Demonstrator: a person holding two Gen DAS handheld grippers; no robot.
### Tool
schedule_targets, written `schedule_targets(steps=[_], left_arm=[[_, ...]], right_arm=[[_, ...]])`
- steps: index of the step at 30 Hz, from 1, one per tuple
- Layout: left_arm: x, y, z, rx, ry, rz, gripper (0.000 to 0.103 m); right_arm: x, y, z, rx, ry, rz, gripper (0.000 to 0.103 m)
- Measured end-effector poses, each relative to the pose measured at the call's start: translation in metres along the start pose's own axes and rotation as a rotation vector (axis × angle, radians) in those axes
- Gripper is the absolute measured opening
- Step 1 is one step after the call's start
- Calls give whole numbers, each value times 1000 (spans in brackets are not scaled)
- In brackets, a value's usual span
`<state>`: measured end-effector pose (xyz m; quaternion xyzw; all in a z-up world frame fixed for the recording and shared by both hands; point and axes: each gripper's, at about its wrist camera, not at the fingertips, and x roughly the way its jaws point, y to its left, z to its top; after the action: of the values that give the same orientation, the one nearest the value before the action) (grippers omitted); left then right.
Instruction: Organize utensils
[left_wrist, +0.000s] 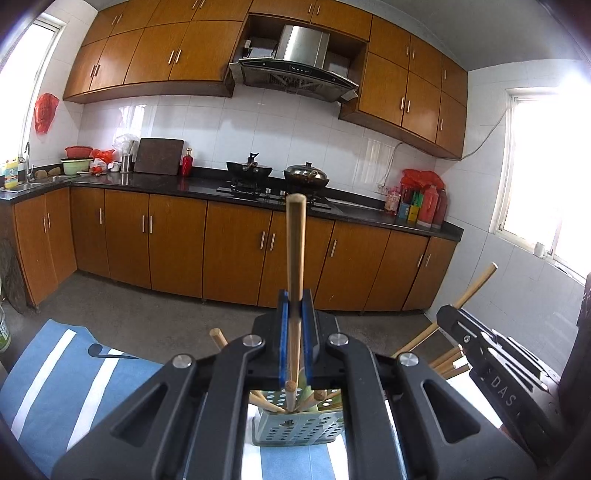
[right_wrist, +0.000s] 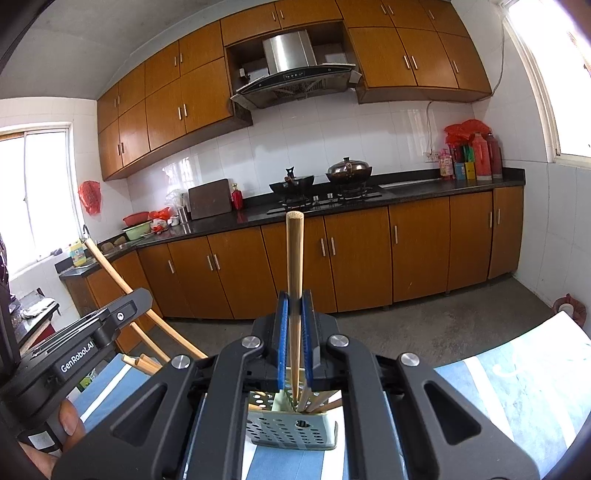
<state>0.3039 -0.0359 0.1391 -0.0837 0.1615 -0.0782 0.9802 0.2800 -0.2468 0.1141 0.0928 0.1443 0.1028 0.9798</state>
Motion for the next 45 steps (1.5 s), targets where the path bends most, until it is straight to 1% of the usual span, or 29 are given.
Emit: schedule_targets(steps=[1,2,3,4,5,6,10,12,15,16,17,18,19,21,22,24,26,28,29,30,31,33,36,41,45], left_arm=[[-2,-1,0,-4,0,0,8],[-3,1,1,-7,-3,-1,10],[-4,2,2,-9,-4,-4,14],[-7,3,3,-13,-8,-4,17],[-9,5,5,-17,-13,-3,22],[-12,6,6,-23,-19,-5,25],[-25,11,12,-47,-34,-4,29],[-34,15,14,-55,-43,3,35],[-49,19,14,-55,-54,14,40],[-58,22,13,-53,-57,22,42],[-64,24,12,-50,-60,28,47],[-72,27,10,-48,-66,34,51],[-79,29,8,-49,-71,36,54],[-95,35,3,-45,-81,47,64],[-101,36,0,-40,-83,51,66],[-119,39,-10,-16,-91,69,77],[-135,39,-19,6,-101,78,85],[-151,40,-29,33,-112,83,91],[-159,39,-34,48,-116,88,95],[-169,39,-40,65,-122,95,99],[-175,38,-44,74,-125,98,99],[-190,37,-56,92,-129,105,99],[-203,36,-73,105,-118,121,99],[-214,37,-102,117,-80,156,99],[-222,35,-128,136,-61,176,99]], right_arm=[[-1,-1,0,5,0,2,8],[-2,-1,0,6,1,1,9],[-3,-1,1,8,-1,-3,16],[-4,-3,2,11,-6,-6,27],[-7,-4,3,15,-14,-9,32],[-10,-4,4,16,-20,-10,34],[-21,-5,7,13,-34,-18,34],[-28,-5,7,11,-42,-24,34],[-44,-6,7,11,-57,-31,34],[-50,-6,7,10,-64,-35,36],[-56,-6,6,7,-70,-38,38],[-62,-4,4,5,-80,-38,41],[-72,-2,1,0,-91,-41,45],[-84,1,-3,-13,-103,-40,50],[-92,4,-7,-22,-108,-44,55],[-102,7,-13,-32,-117,-42,61],[-114,11,-21,-42,-120,-38,67],[-124,14,-29,-47,-122,-44,76],[-128,14,-31,-48,-123,-46,78],[-133,15,-35,-51,-125,-50,83],[-138,16,-39,-55,-128,-55,89],[-146,18,-45,-65,-134,-65,96],[-157,20,-56,-71,-131,-84,101],[-171,19,-82,-61,-97,-108,101],[-177,26,-105,-100,-75,-153,101]])
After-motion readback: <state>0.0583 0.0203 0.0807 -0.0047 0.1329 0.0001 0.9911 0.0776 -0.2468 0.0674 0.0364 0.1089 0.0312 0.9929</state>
